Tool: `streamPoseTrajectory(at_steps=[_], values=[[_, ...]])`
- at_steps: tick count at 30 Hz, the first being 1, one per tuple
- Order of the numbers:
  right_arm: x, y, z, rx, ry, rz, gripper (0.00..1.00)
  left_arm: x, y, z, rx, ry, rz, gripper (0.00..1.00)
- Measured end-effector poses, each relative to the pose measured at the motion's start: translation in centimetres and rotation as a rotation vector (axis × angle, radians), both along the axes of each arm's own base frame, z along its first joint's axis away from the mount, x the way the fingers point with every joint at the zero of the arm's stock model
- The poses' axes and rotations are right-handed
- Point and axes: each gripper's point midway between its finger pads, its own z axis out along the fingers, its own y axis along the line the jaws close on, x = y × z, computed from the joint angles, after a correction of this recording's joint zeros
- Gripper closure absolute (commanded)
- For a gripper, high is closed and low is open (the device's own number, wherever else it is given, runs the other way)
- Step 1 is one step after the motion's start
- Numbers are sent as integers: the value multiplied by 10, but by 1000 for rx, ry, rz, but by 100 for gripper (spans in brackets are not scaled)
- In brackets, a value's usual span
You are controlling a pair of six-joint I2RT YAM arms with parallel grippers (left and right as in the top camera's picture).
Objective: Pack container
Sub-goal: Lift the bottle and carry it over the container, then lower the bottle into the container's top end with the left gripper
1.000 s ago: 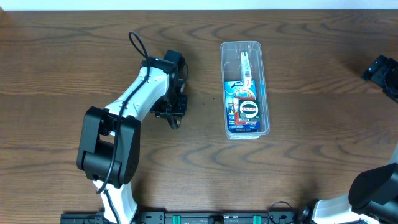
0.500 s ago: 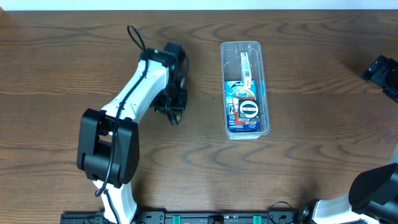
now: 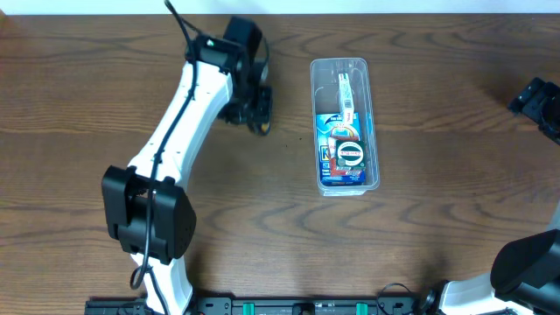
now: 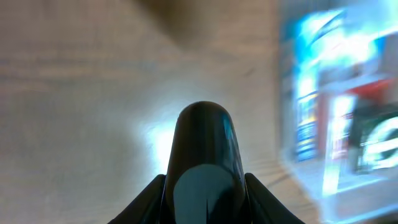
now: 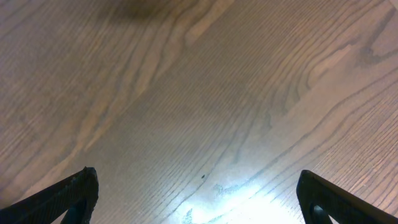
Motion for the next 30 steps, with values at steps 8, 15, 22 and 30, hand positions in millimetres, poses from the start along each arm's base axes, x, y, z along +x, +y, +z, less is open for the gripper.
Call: streamPoseTrajectory(at_steps=[8, 15, 22, 30], values=[[0, 0, 0, 0, 0, 0, 1, 16, -55, 69, -127, -177, -24, 64], [0, 0, 0, 0, 0, 0, 1, 11, -127, 94, -237, -289, -75, 64], [0, 0, 0, 0, 0, 0, 1, 15, -162, 101, -222, -408, -74, 64], [0, 0, 0, 0, 0, 0, 1, 52, -161, 62, -125, -452, -11, 64]])
